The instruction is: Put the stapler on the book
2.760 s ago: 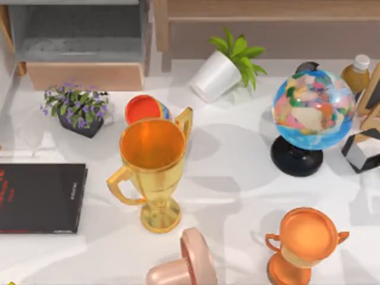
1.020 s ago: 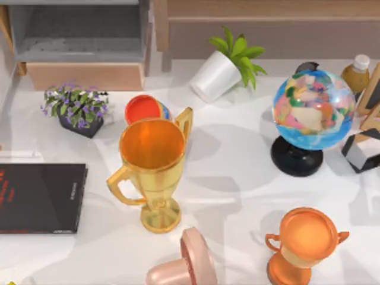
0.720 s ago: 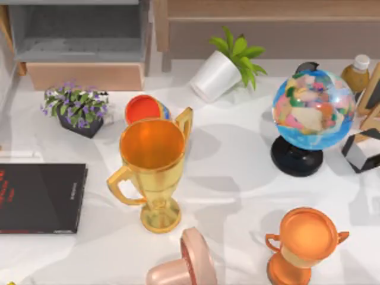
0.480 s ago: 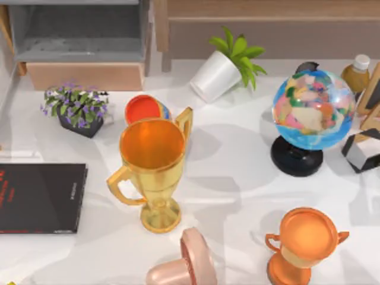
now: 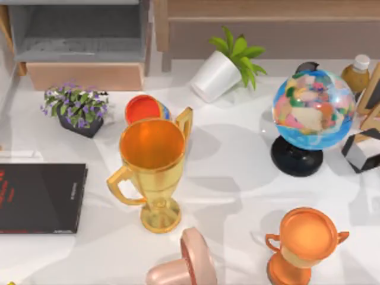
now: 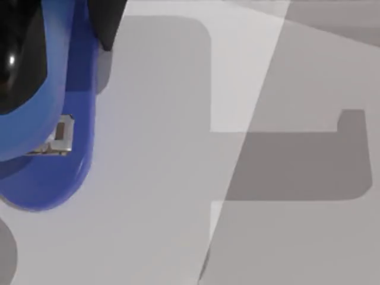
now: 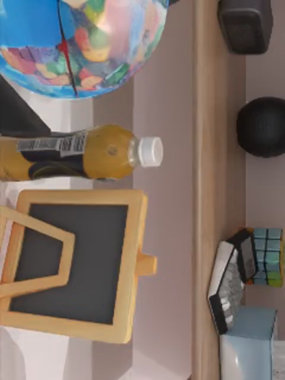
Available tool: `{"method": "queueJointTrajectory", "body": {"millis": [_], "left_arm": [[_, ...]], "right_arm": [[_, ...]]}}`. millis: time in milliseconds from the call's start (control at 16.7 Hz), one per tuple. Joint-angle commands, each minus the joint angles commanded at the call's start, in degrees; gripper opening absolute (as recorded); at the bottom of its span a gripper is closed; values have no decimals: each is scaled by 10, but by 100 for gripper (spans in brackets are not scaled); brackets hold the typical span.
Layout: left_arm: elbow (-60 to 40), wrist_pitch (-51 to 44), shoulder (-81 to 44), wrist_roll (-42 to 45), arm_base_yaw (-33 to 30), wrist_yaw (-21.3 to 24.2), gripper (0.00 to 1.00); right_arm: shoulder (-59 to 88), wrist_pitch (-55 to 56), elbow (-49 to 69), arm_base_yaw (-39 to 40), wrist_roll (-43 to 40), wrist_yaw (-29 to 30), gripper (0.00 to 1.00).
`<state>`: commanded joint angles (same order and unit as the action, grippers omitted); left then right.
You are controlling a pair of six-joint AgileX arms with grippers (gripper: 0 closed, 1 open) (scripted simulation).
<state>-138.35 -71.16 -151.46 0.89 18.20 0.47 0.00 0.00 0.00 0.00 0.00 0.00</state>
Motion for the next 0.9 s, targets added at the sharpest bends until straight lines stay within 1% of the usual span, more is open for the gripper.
{"method": "queueJointTrajectory", "body": {"millis": [600,900], "left_arm": [[0,0,6,0,2,0,0],[32,6,81,-12,6,-2,0]], "right_arm": [[0,0,0,0,0,0,100],[0,0,0,0,0,0,100]]}}
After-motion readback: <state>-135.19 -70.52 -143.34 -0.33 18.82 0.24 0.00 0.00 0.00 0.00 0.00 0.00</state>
